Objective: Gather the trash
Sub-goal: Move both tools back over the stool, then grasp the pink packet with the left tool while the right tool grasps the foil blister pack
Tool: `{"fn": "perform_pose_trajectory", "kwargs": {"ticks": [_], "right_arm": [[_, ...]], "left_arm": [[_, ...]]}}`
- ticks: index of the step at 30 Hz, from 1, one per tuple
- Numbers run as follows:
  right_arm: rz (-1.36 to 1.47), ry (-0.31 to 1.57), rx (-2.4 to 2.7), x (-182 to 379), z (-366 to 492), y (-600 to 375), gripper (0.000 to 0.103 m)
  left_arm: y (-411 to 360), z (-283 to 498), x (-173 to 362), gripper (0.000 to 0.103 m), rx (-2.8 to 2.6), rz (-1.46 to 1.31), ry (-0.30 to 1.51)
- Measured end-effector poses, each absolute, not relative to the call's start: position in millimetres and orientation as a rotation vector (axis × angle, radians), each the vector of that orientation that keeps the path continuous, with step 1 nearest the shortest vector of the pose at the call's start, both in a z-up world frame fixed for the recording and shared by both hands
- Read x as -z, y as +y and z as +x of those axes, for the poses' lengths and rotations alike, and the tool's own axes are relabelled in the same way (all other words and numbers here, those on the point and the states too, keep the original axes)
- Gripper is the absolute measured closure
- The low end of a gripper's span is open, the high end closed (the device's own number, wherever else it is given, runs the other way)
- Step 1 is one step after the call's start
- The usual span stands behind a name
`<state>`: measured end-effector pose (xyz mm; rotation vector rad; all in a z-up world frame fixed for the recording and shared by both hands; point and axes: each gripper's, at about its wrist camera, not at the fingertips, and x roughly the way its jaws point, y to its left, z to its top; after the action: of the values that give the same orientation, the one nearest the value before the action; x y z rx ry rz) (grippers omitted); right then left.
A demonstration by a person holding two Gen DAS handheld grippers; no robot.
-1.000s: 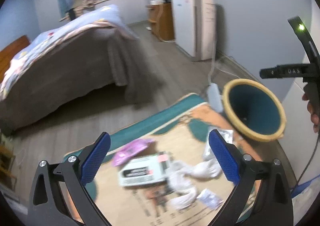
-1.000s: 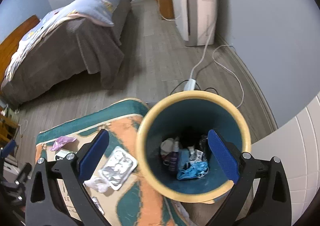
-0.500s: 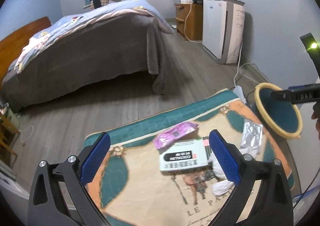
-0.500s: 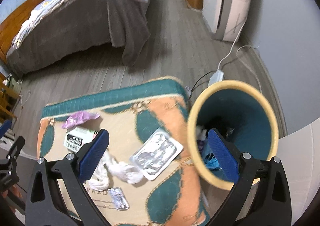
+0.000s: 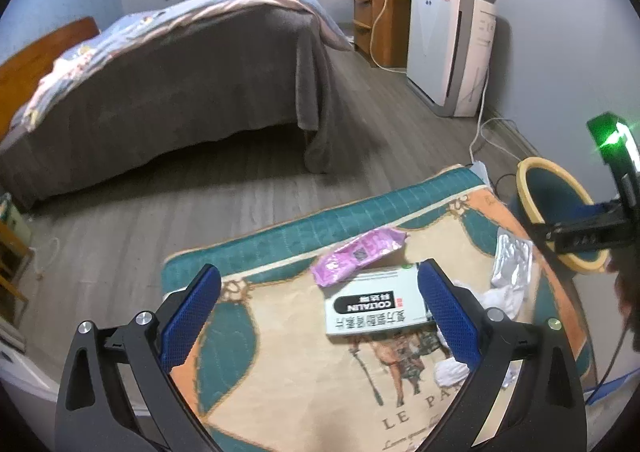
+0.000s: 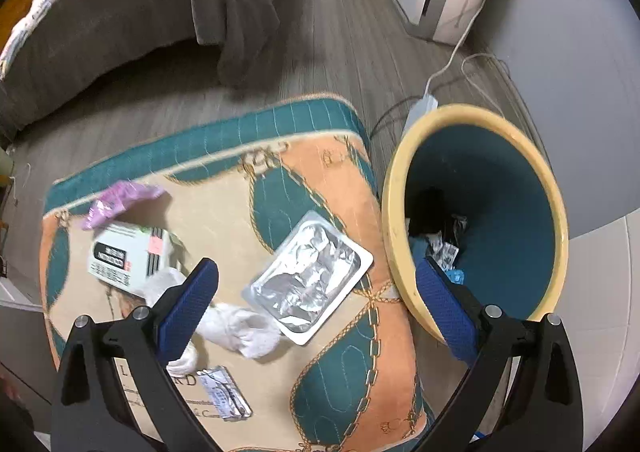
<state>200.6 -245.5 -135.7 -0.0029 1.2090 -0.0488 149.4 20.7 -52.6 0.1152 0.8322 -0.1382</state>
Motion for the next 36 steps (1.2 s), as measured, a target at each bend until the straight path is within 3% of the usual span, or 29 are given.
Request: {"fn": "perform_pose_trajectory", "kwargs": {"ticks": [15, 29, 31, 36], "right_arm": [[0.08, 1.346, 0.048, 182, 227, -245, 0.006], [0.159, 1.413, 0.082, 209, 236, -254, 0.006], [0.148, 1.418, 0.089, 213, 239, -254, 0.008], [0.044, 1.427, 0.103, 219, 244, -244, 0.023]], "left_arm": [[-27, 203, 132, 0.005, 0.214, 0.296, 0.989], [-28, 243, 162, 0.008, 0.213, 0.293, 1.025], [-29, 244, 163, 0.01, 0.222, 0.308, 1.024], [-34, 248, 170, 0.031, 0.247, 0.335, 1.049]]}}
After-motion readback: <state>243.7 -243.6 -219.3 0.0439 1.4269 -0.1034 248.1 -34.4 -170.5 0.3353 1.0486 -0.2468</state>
